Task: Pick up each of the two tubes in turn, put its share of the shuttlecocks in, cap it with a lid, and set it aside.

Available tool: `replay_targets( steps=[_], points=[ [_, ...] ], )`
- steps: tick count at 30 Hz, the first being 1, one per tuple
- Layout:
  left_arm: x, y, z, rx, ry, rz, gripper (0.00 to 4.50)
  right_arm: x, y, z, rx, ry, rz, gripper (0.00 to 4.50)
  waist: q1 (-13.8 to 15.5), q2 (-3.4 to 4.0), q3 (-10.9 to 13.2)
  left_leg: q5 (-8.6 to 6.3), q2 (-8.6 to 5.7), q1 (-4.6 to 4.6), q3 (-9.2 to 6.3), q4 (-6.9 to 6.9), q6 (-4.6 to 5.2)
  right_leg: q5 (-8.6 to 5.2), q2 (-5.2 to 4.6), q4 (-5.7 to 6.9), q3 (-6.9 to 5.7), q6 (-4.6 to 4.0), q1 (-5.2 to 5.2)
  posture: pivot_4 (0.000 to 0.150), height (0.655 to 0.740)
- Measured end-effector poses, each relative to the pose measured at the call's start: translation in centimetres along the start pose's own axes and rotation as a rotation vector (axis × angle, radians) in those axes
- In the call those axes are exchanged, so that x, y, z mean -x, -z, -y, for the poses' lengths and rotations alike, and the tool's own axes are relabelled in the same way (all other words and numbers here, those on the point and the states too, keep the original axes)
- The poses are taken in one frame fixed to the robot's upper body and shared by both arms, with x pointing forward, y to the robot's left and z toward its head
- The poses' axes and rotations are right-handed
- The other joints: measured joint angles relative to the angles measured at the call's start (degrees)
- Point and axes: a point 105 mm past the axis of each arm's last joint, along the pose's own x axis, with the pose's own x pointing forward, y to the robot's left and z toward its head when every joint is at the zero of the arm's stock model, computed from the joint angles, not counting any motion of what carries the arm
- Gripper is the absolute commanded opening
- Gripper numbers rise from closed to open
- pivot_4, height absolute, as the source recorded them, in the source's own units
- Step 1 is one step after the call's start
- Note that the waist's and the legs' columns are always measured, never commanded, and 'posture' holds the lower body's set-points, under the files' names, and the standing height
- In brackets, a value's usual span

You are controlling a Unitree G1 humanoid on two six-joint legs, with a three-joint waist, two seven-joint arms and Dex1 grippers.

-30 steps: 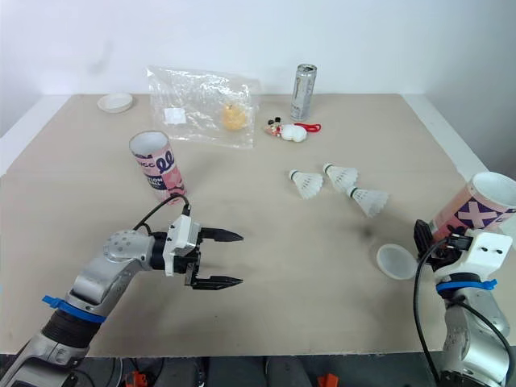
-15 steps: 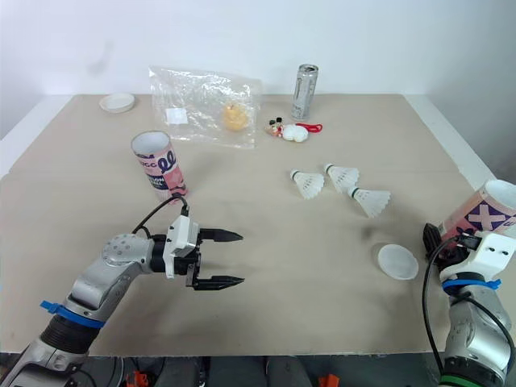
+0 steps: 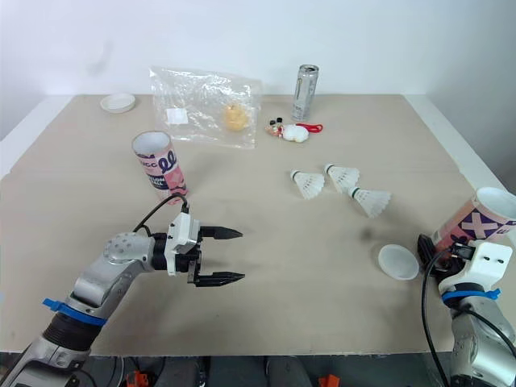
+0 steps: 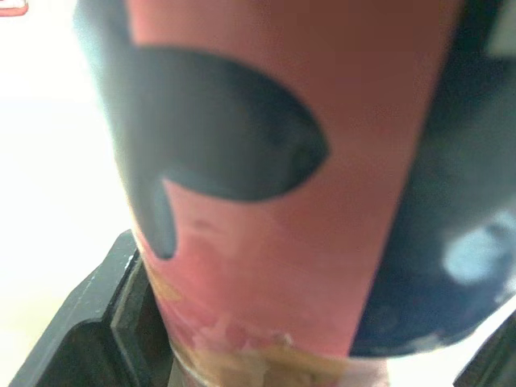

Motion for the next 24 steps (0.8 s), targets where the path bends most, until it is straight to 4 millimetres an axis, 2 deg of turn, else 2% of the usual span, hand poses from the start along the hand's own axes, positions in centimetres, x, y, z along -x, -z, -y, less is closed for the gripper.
replay_targets(
  steps=[3, 9, 24],
  points=[
    [-0.1, -0.1, -0.2, -0.002, 0.011, 0.003, 4.5, 0.8, 0.1, -0.3, -0.01, -0.007, -0.006, 4.22, 0.0, 0.0, 0.0, 0.0, 0.0, 0.0, 0.01, 0.01, 0.0, 0.0, -0.01, 0.0, 0.01, 0.0, 0.0, 0.15, 0.74],
    [-0.4, -0.1, -0.5, 0.003, 0.019, 0.009, 4.5, 1.0, 0.2, -0.5, -0.033, -0.008, -0.006, 4.22, 0.0, 0.01, 0.0, 0.0, 0.0, 0.02, 0.03, 0.03, 0.0, 0.02, 0.0, 0.0, 0.03, 0.0, 0.0, 0.15, 0.74],
    [-0.4, 0.2, -0.2, 0.012, 0.028, 0.008, 4.5, -0.8, -0.1, -0.6, -0.108, -0.013, 0.037, 4.22, 0.0, 0.0, 0.0, 0.0, 0.0, 0.02, 0.11, 0.03, 0.0, 0.04, 0.0, -0.01, 0.11, 0.03, 0.0, 0.15, 0.74]
  ],
)
